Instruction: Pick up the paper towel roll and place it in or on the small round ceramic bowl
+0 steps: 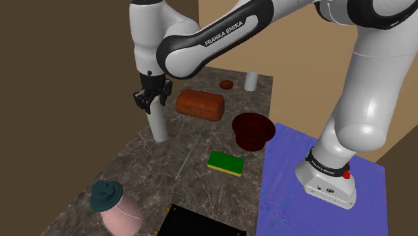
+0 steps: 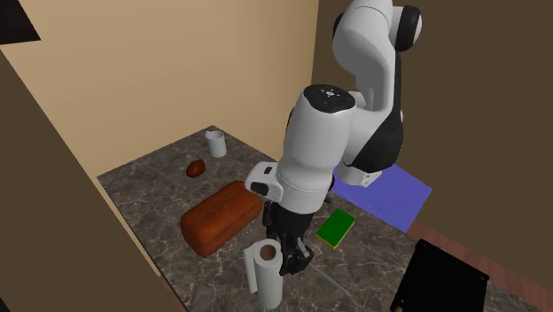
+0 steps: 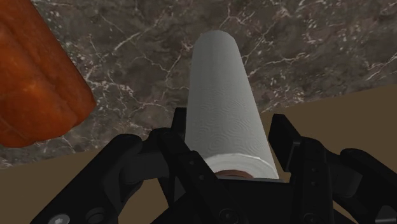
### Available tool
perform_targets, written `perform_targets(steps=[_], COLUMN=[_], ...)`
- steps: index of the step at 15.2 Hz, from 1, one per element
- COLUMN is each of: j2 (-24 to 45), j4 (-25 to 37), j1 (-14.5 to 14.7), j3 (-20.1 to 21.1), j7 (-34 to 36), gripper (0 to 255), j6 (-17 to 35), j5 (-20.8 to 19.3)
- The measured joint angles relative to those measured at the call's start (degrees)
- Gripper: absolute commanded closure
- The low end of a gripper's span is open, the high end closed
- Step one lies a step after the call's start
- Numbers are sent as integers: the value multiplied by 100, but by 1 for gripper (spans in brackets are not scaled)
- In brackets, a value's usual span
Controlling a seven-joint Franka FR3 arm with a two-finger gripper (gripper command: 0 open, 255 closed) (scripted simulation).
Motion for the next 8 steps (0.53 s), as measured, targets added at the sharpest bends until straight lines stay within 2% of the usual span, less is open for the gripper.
perform_targets(steps=[8], j2=[-191], j4=[367], j1=[-29], j3=[44], j7=[-172], gripper=[255], j6=[-522], j5=[180])
